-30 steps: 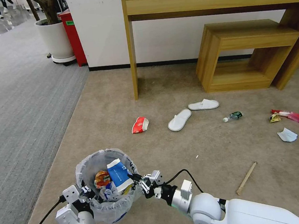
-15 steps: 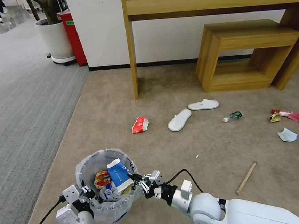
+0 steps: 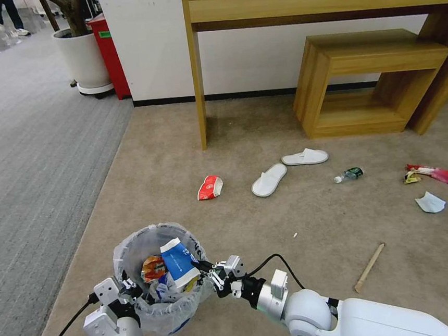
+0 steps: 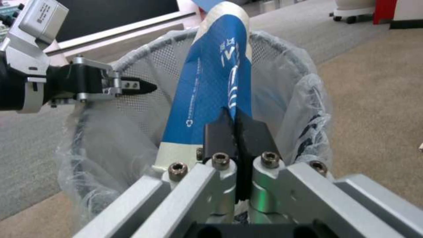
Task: Pick up the trash bin and place the garbage on the floor into it.
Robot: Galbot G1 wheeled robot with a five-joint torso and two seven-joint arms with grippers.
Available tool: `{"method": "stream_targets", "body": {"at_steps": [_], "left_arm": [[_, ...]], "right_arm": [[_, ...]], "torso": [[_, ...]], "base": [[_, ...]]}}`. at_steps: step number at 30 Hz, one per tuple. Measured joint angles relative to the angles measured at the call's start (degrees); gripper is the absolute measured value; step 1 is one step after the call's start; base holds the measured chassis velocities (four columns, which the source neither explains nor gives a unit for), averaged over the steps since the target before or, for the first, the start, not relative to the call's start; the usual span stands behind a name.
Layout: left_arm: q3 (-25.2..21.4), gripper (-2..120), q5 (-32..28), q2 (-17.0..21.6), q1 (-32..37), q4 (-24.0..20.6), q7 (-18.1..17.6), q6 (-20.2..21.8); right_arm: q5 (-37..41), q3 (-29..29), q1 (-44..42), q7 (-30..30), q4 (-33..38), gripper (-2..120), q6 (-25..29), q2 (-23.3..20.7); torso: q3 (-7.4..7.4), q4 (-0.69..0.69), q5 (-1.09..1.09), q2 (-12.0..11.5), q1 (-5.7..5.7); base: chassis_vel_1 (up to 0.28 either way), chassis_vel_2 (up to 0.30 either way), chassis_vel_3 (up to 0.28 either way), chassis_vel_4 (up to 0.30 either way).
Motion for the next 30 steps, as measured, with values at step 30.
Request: {"method": "stream_targets", "body": {"at_steps": [30], "left_arm": [[0.0, 1, 0.0, 0.0, 0.0, 0.0, 0.0, 0.0]], "right_arm": [[0.0, 0.0, 0.0, 0.0, 0.0, 0, 0.0, 0.0]], "torso": [[0.00, 0.00, 0.00, 0.0, 0.00]], "base": [[0.000, 0.000, 0.000, 0.000]]}}
